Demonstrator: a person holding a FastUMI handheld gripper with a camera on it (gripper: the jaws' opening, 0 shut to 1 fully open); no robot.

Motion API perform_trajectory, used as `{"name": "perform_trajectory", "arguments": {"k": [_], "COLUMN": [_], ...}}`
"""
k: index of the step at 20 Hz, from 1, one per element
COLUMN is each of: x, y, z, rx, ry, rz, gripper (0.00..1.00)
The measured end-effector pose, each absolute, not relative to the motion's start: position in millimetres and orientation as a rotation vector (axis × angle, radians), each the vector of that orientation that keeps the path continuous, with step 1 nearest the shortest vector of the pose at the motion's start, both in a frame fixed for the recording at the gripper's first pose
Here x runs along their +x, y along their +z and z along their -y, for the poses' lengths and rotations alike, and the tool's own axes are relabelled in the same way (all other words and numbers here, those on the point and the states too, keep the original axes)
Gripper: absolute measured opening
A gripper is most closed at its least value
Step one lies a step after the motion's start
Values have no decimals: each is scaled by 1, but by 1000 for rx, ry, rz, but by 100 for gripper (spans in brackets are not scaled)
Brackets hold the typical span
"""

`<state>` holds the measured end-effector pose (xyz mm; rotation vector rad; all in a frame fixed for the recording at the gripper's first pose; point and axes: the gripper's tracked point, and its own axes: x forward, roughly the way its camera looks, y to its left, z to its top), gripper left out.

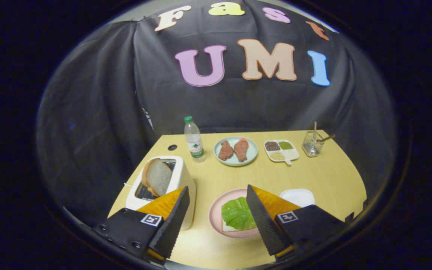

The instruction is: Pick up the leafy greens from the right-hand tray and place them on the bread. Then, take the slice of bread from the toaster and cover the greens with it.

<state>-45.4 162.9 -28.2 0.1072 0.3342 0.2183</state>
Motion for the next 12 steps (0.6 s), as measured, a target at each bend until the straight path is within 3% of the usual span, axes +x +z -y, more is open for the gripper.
{"name": "perform_trajectory", "arguments": {"k": [4, 12], "x": [-41, -16], "y": [-2, -46], "z": [-221, -312], "rx": [30, -28], "ry": [257, 296], "rz": [-331, -485], "gripper": [95, 95]}}
